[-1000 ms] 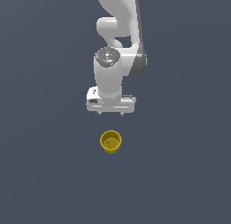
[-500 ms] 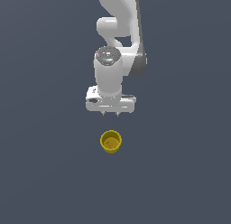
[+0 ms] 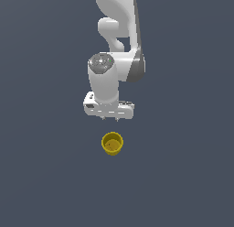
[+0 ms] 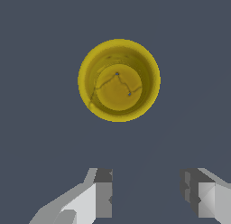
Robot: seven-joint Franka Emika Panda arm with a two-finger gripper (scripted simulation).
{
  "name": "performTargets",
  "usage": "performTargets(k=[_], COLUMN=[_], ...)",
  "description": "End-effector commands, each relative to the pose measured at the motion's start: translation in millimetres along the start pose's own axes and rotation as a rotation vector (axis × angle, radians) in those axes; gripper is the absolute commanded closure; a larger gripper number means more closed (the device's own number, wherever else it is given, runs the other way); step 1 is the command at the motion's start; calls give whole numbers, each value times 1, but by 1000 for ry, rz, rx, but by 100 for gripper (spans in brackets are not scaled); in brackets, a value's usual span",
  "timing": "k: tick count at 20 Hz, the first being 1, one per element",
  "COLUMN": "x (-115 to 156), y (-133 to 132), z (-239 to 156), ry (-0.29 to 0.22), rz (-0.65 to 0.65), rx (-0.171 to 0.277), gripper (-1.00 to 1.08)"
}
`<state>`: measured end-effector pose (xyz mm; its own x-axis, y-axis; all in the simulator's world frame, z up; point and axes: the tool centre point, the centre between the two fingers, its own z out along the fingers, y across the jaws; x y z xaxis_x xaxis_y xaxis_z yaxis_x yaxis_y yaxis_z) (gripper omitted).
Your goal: Pick up the object and move it to a goal position.
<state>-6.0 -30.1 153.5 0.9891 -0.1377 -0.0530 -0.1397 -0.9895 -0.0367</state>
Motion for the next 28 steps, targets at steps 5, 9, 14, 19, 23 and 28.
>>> performTargets(k=[5, 9, 14, 19, 23, 28], x=[22, 39, 54, 62, 64, 63], y=[12, 21, 29, 34, 35, 33], z=[16, 29, 40, 47, 49, 56], ry=[-36, -65, -92, -108, -111, -111], rz=[157, 276, 382, 441, 455, 452], rx=[90, 165, 238, 280, 291, 288], gripper=[-20, -20, -20, -20, -20, -20])
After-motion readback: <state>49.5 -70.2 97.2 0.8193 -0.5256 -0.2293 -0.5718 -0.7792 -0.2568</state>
